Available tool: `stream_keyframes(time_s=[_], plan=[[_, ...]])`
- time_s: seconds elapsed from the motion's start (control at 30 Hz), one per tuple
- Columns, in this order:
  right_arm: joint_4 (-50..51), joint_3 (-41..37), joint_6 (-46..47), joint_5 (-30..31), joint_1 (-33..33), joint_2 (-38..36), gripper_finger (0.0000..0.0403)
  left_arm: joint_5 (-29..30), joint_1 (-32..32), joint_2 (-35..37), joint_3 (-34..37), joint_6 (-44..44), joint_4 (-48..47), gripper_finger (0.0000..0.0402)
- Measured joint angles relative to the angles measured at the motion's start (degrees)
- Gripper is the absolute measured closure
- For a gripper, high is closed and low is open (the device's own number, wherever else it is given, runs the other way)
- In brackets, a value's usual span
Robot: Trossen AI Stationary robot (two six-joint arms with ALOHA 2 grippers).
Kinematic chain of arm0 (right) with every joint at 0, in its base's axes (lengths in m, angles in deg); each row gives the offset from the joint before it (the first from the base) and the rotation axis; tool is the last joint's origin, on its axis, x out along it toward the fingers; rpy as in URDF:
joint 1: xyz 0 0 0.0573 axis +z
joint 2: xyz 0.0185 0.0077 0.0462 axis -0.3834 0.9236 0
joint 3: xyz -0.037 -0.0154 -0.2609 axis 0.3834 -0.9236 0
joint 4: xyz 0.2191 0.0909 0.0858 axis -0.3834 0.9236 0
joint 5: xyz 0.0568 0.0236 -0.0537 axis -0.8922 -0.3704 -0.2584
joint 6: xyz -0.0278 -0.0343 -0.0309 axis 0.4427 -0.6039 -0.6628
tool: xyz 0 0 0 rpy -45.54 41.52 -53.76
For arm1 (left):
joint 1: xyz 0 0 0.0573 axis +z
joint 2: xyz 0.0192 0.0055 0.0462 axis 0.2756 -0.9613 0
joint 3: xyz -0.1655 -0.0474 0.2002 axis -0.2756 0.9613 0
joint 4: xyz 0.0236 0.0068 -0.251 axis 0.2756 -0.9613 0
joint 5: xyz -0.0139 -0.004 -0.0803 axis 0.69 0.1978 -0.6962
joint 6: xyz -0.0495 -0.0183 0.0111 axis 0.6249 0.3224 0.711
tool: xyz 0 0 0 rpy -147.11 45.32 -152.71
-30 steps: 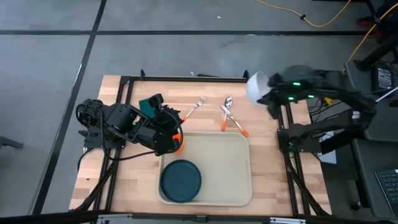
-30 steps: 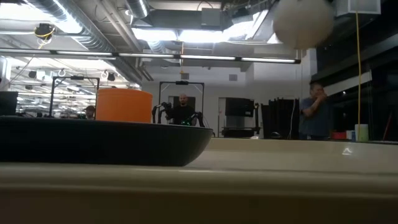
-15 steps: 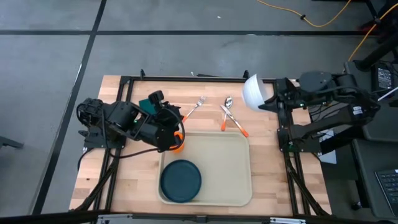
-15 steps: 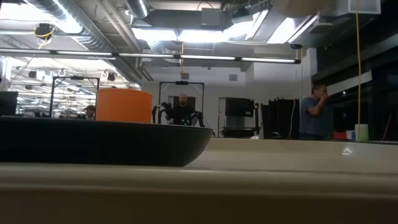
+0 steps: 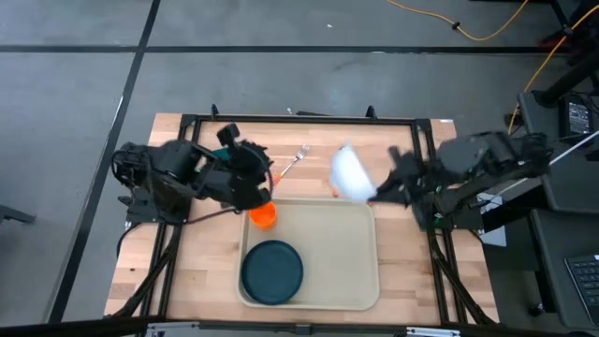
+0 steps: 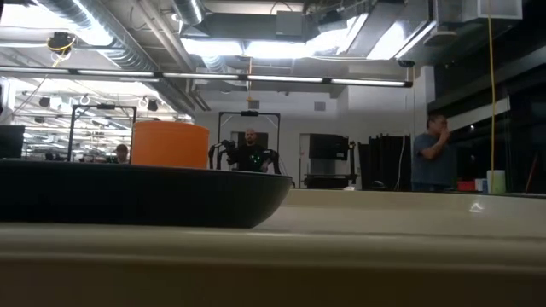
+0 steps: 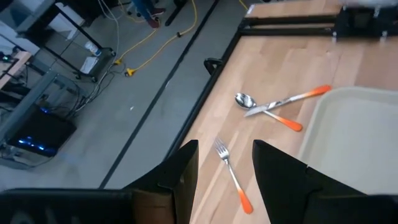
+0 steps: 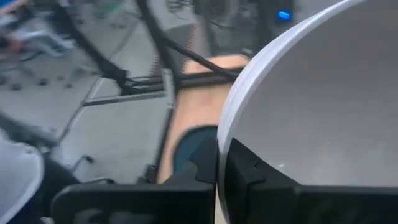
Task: Set up tray
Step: Put the bowl on the plate
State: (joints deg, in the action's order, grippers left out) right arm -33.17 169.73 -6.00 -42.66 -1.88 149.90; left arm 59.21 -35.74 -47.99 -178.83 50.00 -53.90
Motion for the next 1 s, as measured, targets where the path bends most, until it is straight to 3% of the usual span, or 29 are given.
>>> stream_keyframes(time_s=[0.27, 0.7, 0.8, 1.0], plan=[[-13.97, -0.02, -3.88, -0.23, 9.03, 9.83, 0.0392, 0.53, 1.32, 7.17, -0.04, -0.33, 1.83, 0.0256], [-19.55, -0.02, -1.89, -3.27, 6.95, 21.28, 0.0392, -3.03, 1.52, 10.23, -0.07, -9.03, 7.84, 0.0256], [-19.13, -0.02, -1.12, -6.26, 5.69, 22.36, 0.0392, -9.97, 1.57, 9.89, -0.07, -10.54, 7.84, 0.0256], [-13.81, 0.00, -1.21, -7.30, 4.84, 22.01, 0.0392, -32.47, 0.47, 7.88, -0.04, -23.66, 9.08, 0.0256]])
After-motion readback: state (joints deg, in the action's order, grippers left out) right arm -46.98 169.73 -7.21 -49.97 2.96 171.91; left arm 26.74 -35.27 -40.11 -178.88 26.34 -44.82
